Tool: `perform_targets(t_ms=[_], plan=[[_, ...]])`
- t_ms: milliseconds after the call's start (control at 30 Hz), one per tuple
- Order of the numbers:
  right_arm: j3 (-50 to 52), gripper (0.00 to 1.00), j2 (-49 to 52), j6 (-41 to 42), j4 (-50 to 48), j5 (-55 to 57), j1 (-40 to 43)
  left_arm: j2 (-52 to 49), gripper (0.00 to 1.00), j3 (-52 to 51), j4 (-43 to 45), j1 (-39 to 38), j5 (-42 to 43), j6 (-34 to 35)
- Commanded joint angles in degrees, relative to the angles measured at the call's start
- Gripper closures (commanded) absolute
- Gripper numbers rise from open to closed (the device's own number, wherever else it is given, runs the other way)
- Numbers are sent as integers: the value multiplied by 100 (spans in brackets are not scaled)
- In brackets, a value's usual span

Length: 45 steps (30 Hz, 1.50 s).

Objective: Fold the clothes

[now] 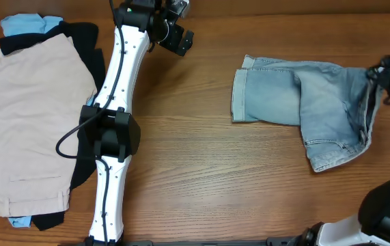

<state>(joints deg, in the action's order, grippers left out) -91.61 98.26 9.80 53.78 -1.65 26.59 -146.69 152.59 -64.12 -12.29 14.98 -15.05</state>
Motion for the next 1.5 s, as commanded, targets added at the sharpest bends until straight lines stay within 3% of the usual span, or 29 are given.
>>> perform_targets(t_ms=[0, 233, 500, 733, 867, 900, 1267, 1467], plan=[[-378, 9, -280, -92, 7, 393, -402, 11, 0, -28, -17, 81, 111, -11], [-361, 9, -229, -837, -87, 522, -1368, 11, 0, -28, 111, 208, 111, 92], [-321, 8, 876, -859, -125, 570, -2282, 11, 0, -28, 149, 339, 114, 229], [-321, 10, 1707, -855, -382, 979, -2531, 11, 0, -28, 133, 382, 114, 238], [-321, 34, 1899, -859, -420, 1069, -2529, 11, 0, -28, 138, 382, 111, 236], [-321, 36, 1899, -870, -435, 1069, -2529, 11, 0, -28, 138, 387, 111, 236], [-306, 39, 2129, -1329, -306, 953, -2531, 11, 0, -28, 22, 400, 111, 238], [-240, 70, 2144, -1325, -452, 955, -2531, 11, 0, -28, -7, 404, 105, 225]])
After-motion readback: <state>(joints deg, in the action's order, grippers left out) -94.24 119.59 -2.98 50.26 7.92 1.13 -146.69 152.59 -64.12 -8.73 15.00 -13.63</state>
